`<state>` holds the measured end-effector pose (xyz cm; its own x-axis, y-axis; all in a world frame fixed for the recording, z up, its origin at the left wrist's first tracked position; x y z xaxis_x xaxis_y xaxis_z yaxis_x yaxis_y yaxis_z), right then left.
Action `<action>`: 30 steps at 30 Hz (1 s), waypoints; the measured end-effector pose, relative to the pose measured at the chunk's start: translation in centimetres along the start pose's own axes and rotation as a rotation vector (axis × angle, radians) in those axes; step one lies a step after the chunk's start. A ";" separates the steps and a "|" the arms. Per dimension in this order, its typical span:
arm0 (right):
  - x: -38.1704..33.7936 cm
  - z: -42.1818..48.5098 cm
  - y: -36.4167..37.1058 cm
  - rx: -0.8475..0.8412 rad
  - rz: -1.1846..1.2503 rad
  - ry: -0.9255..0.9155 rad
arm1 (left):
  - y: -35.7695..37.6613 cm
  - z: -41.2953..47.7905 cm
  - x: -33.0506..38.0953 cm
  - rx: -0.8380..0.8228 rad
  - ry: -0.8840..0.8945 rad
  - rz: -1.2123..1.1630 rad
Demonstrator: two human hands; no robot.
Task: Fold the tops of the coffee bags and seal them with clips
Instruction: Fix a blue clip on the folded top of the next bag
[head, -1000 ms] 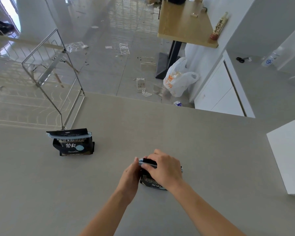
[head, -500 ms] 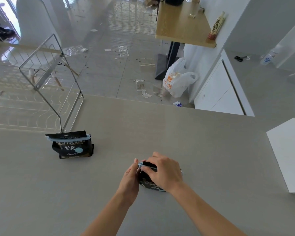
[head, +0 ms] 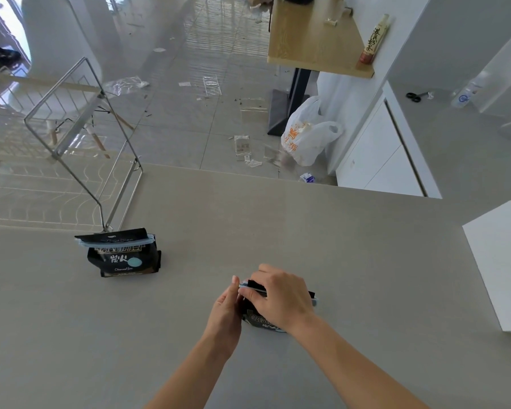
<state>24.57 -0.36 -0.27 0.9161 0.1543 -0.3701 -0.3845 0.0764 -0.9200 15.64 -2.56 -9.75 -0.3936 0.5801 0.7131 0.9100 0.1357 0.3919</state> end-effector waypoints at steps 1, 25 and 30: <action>-0.1 0.0 0.0 0.002 -0.003 -0.007 | 0.1 0.0 0.0 -0.002 -0.002 -0.002; 0.2 0.4 -0.1 -0.018 0.073 0.080 | -0.2 0.0 0.7 0.069 -0.005 -0.012; 0.3 0.0 -0.1 -0.028 0.104 0.088 | -0.1 -0.2 0.3 0.067 -0.015 0.007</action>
<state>24.90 -0.28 -0.28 0.8784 0.0732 -0.4723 -0.4756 0.0366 -0.8789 15.37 -2.52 -9.45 -0.3856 0.5932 0.7067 0.9196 0.1847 0.3468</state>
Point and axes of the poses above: each hand's wrist, its own z-axis towards the middle knuckle, its own y-axis out of the palm, x = y × z, the point moved 8 cm from there along z, towards the middle knuckle, and after that the axes turned 10 degrees about x, right-handed, at the moved point
